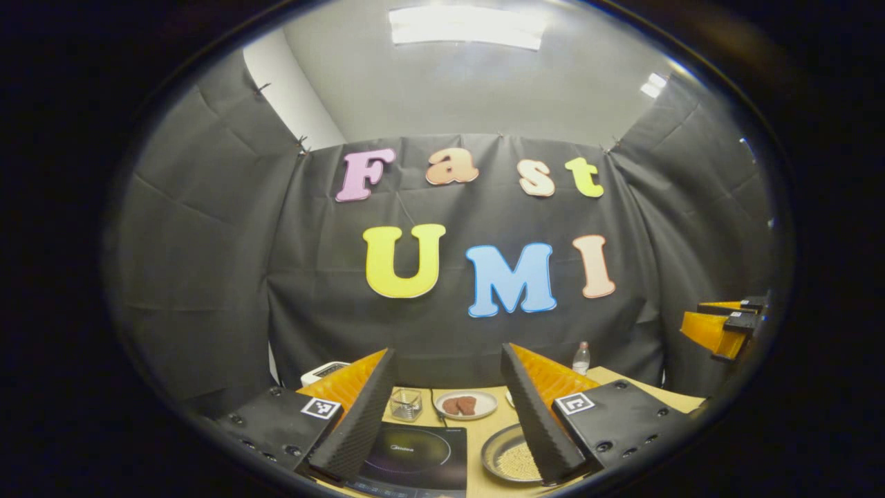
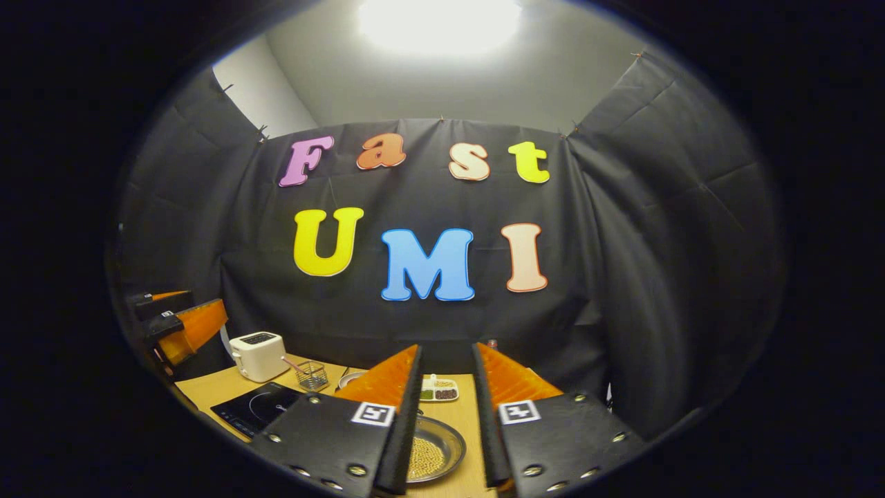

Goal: First push the handle of the pot to place it horizontally, then grasp the pot with both hands and set it on the induction cooktop.

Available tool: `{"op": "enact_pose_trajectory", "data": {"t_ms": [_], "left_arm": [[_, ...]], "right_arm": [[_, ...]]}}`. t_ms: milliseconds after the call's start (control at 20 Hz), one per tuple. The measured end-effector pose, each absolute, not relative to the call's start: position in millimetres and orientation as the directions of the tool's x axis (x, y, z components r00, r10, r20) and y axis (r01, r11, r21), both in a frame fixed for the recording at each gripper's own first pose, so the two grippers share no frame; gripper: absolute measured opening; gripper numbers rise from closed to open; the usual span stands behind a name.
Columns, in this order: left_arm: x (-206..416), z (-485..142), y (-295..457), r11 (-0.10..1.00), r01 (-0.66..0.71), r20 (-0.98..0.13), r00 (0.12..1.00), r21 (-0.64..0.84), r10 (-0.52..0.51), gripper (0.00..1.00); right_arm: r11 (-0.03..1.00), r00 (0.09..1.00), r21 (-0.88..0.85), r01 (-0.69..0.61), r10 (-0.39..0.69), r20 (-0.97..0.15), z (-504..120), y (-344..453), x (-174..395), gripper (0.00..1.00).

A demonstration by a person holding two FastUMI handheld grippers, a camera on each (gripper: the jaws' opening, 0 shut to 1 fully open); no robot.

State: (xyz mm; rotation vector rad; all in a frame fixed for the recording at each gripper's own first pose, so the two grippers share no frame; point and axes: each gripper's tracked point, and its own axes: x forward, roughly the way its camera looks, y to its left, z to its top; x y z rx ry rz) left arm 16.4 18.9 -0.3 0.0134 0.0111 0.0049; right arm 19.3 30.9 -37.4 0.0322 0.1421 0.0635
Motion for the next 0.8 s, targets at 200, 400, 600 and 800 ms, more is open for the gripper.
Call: {"op": "enact_pose_trajectory", "data": {"t_ms": [200,400,600,800], "left_arm": [[22,0,31,1.0,-0.017,-0.006,1.0,0.021,0.017,0.97],[24,-1,44,0.999,-0.03,-0.006,1.0,0.024,0.03,0.97],[23,-4,59,0.998,-0.048,-0.012,0.999,0.036,0.049,0.96],[16,-4,80,0.995,-0.08,-0.013,0.997,0.051,0.081,0.97]], "right_arm": [[0.996,0.983,0.023,-0.092,0.094,-0.156,-45,46,29,0.31],[0.993,0.983,0.055,-0.102,0.109,-0.151,-45,58,34,0.02],[0.982,0.966,0.075,-0.172,0.183,-0.181,-58,86,37,0.0],[0.965,0.934,0.114,-0.238,0.26,-0.246,-83,115,34,0.0]]}}
